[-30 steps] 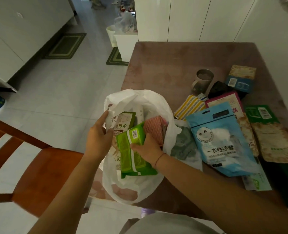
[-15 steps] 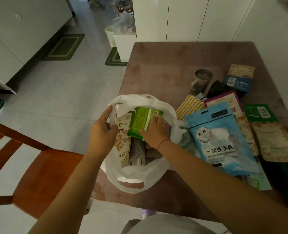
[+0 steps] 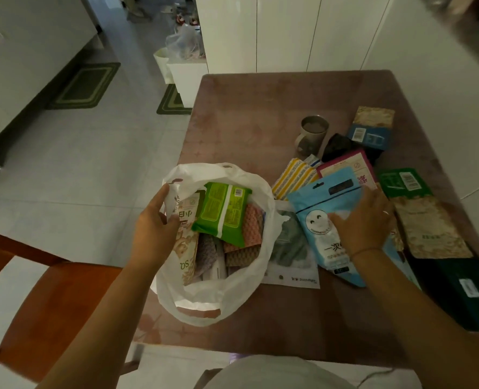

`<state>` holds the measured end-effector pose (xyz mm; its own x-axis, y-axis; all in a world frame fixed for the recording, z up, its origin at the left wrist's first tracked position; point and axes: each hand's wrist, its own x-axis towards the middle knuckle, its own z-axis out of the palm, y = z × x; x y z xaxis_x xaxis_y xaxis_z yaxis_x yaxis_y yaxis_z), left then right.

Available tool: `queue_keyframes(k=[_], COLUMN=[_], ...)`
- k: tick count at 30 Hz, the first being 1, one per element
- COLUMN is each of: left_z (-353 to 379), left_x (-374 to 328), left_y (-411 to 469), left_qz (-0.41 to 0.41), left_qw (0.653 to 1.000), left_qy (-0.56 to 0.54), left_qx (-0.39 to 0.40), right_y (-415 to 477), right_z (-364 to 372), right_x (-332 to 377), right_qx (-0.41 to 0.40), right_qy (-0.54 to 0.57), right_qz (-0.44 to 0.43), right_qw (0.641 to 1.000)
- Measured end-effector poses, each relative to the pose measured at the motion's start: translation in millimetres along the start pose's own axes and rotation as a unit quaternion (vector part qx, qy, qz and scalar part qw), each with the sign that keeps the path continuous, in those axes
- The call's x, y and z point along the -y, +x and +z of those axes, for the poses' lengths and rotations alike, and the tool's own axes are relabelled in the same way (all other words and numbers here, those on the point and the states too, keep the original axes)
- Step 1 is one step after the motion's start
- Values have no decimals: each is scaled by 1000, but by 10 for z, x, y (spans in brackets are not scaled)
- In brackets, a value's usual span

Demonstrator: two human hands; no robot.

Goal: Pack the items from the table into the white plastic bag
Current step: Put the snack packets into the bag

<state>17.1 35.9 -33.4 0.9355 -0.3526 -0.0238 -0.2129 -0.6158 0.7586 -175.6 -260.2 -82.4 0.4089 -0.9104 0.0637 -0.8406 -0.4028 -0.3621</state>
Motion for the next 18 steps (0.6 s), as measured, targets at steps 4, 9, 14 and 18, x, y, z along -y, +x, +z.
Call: queue_keyframes(k=[4, 9, 14, 18], left_z=[46, 54, 21, 14], left_x=[-1, -9, 7, 12], left_y=[10, 20, 23, 17], left_qz=[10, 11, -3, -8], left_qw=[1000, 1000, 1000, 1000], left_qy=[7, 11, 14, 7], left_qx=[14, 13, 2, -3], right_y=[-38, -31, 37, -47], right_z=[162, 233, -150, -360], right_x=[-314, -412, -96, 446], right_qx=[50, 147, 171, 320], right_qy=[-24, 145, 427, 525], right_qz=[54, 52, 73, 79], right_qw=[997, 977, 885, 785])
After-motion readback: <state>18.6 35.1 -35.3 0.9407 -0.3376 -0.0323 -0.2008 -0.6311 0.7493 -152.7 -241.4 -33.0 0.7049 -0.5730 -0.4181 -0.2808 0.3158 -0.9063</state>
